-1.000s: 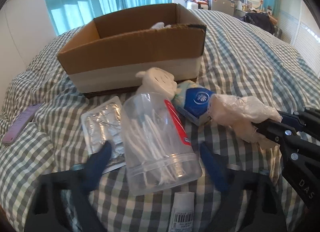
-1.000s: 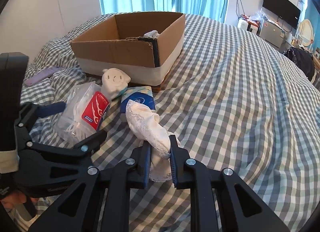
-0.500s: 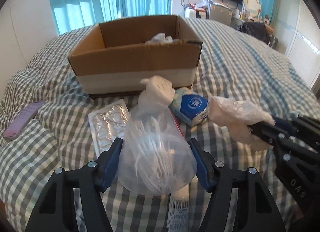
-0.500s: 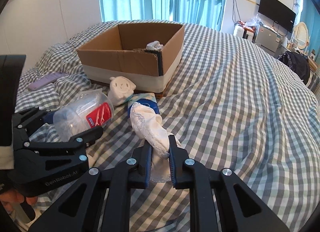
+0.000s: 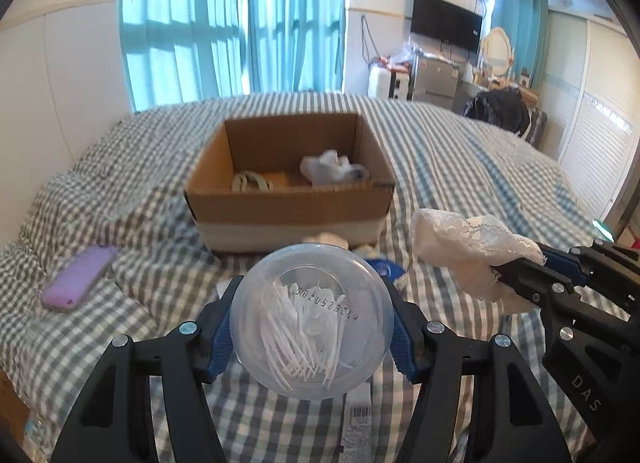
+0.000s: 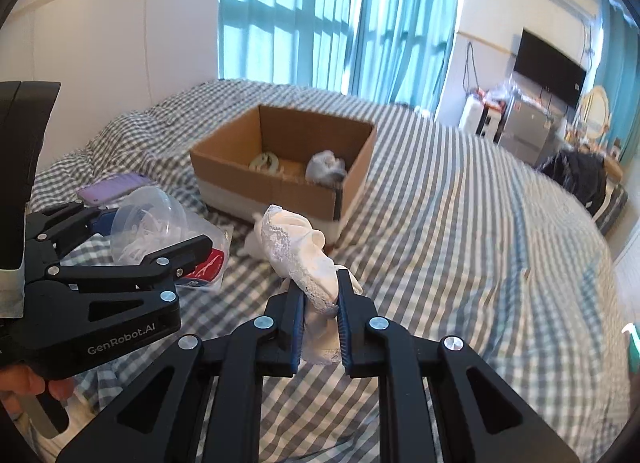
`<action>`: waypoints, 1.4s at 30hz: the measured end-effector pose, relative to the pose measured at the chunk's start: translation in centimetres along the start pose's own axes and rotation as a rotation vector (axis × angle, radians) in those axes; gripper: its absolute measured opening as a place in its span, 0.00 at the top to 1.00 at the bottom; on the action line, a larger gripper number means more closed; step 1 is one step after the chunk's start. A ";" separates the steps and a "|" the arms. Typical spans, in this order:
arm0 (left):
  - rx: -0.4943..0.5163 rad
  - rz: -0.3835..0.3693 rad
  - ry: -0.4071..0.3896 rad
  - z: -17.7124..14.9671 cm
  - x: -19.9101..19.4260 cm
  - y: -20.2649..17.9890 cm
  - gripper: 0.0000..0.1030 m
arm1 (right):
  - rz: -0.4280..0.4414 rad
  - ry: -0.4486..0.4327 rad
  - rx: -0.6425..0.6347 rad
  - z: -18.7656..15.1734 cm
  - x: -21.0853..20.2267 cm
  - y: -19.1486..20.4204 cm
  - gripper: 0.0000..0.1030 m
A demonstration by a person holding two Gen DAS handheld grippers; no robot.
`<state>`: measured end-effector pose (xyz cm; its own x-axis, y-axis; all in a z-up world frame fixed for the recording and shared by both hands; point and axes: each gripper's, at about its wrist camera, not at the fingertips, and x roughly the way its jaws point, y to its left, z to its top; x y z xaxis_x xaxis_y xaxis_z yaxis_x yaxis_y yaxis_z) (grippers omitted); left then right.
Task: Organize objects
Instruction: 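Lower the lace cloth and swab tub into the box and release both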
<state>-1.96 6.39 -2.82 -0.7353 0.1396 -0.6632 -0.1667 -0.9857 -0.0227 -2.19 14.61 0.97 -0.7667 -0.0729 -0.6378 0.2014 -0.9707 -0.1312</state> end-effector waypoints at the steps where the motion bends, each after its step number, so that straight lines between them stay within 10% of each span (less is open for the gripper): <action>1: -0.002 0.003 -0.013 0.5 -0.2 0.2 0.37 | 0.003 -0.009 -0.003 0.4 -0.2 0.0 0.87; 14: -0.029 0.022 -0.150 8.2 0.1 3.7 0.37 | 0.068 -0.131 -0.017 9.8 1.0 -0.6 0.87; 26: -0.014 0.018 -0.181 15.2 7.2 6.7 0.37 | 0.128 -0.114 0.017 16.6 10.2 -1.4 0.87; 42: -0.006 -0.010 -0.008 11.7 18.5 8.4 0.37 | 0.216 0.104 0.126 12.5 23.9 -2.6 0.86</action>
<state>-24.62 1.79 -6.52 -0.7391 0.1498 -0.6567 -0.1698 -0.9849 -0.0336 -28.61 12.53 -4.46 -0.6462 -0.2635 -0.7162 0.2707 -0.9566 0.1077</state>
